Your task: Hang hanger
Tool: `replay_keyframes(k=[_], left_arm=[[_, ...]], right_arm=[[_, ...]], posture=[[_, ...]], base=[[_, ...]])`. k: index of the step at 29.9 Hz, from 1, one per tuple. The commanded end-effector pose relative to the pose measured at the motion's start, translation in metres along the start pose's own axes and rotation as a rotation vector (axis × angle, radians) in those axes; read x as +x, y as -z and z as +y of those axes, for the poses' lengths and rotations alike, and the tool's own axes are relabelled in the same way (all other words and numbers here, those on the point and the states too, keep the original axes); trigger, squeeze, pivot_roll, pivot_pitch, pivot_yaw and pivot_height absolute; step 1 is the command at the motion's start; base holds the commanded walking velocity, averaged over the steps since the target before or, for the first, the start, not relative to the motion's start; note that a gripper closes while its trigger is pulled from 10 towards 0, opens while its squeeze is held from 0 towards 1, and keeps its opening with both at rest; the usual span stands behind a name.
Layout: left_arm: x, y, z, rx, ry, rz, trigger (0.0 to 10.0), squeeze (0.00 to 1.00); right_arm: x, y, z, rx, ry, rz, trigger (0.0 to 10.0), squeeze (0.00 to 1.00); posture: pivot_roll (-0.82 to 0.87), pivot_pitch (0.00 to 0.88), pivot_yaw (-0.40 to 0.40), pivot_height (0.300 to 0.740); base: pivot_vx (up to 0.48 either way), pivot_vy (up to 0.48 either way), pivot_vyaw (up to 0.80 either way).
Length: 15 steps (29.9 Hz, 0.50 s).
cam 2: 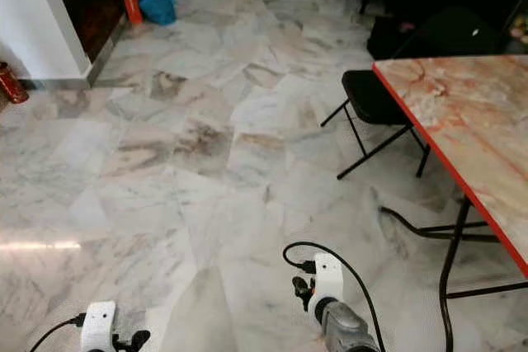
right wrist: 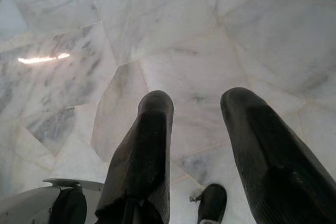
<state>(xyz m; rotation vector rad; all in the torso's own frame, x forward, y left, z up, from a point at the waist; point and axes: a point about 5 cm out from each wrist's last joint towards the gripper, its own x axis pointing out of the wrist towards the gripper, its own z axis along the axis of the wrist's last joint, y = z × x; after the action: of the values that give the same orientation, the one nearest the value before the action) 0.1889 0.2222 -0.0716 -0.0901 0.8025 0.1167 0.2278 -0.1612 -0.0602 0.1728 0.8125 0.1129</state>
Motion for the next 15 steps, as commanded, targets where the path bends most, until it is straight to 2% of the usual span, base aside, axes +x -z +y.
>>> replay_keyframes(k=[1, 3, 7, 12, 15], left_arm=[[0.002, -0.005, -0.004, -0.022, -0.018, -0.016, 10.0, 0.00], [0.004, -0.008, -0.007, -0.020, -0.021, -0.024, 10.0, 0.00], [0.006, -0.014, -0.012, 0.051, 0.003, -0.032, 10.0, 0.00], [0.007, -0.016, -0.017, 0.071, 0.043, -0.031, 10.0, 0.00], [0.007, -0.015, -0.022, 0.125, 0.059, -0.010, 10.0, 0.00]], right_arm=[[-0.002, 0.001, -0.004, -0.001, 0.008, -0.007, 10.0, 0.00], [-0.003, 0.003, -0.008, -0.006, 0.016, -0.001, 10.0, 0.00], [-0.005, 0.007, -0.013, -0.010, 0.026, 0.009, 10.0, 0.00], [-0.007, 0.016, -0.012, -0.010, 0.021, 0.025, 10.0, 0.00], [-0.008, 0.019, -0.013, 0.010, 0.052, 0.028, 10.0, 0.00]], posture=[[0.01, 0.000, -0.048, 0.740], [0.01, 0.000, -0.042, 0.740], [0.01, 0.000, -0.035, 0.740], [0.00, 0.000, -0.025, 0.740], [-0.02, 0.000, -0.014, 0.740]], base=[[0.000, 0.000, 0.00], [0.000, 0.000, 0.00], [0.000, 0.000, 0.00], [0.000, 0.000, 0.00], [0.000, 0.000, 0.00]])
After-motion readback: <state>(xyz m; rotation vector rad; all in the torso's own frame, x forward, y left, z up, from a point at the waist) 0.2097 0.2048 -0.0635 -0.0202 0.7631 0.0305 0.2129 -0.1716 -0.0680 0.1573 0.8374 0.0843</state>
